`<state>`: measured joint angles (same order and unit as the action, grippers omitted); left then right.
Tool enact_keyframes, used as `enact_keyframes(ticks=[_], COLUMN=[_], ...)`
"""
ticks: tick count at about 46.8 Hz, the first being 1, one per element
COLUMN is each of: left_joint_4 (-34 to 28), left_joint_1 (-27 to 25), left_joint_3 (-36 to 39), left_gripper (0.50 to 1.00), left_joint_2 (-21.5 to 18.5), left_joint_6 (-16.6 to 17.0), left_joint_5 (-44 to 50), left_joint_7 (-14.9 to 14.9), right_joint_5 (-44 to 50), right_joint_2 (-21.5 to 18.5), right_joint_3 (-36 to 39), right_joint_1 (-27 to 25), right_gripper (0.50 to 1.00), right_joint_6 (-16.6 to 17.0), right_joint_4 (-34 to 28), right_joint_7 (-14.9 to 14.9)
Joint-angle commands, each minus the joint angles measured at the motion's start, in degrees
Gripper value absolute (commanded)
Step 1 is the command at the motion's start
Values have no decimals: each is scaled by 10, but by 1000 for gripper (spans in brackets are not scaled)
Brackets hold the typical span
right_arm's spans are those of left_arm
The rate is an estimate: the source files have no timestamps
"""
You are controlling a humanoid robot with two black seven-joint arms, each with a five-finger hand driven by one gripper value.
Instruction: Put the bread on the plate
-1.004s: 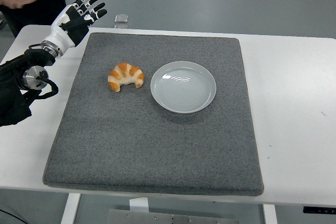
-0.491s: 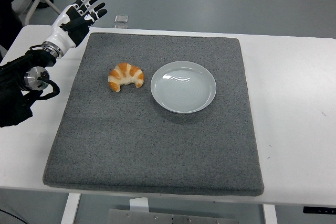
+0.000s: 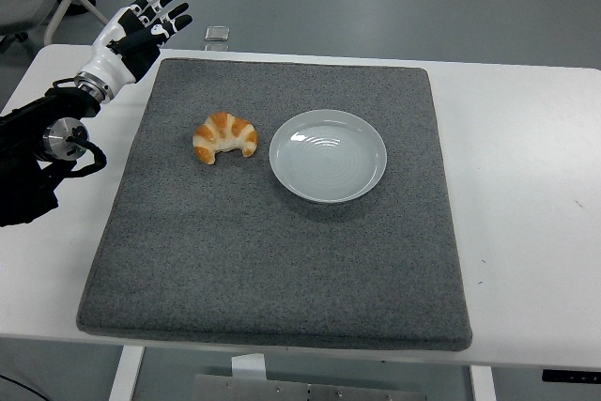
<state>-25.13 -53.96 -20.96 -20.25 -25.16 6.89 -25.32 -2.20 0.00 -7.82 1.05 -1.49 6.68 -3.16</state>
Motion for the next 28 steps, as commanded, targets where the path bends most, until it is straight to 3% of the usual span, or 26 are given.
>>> enact_keyframes(ticks=[1, 28], left_joint_4=[0, -36], left_joint_1=[0, -14], left_joint_3=[0, 9], left_gripper=[988, 988], left_joint_2=[-1, -29], left_joint_6=[0, 5], left_joint_5=[0, -2], left_joint_7=[0, 6], right_joint_5=[0, 0], right_joint_2=[0, 0], right_joint_3=[0, 0], right_joint_1=[0, 0], right_gripper=[930, 930], right_joint_6=[0, 0], right_joint_4=[0, 0], right_joint_7=[0, 0])
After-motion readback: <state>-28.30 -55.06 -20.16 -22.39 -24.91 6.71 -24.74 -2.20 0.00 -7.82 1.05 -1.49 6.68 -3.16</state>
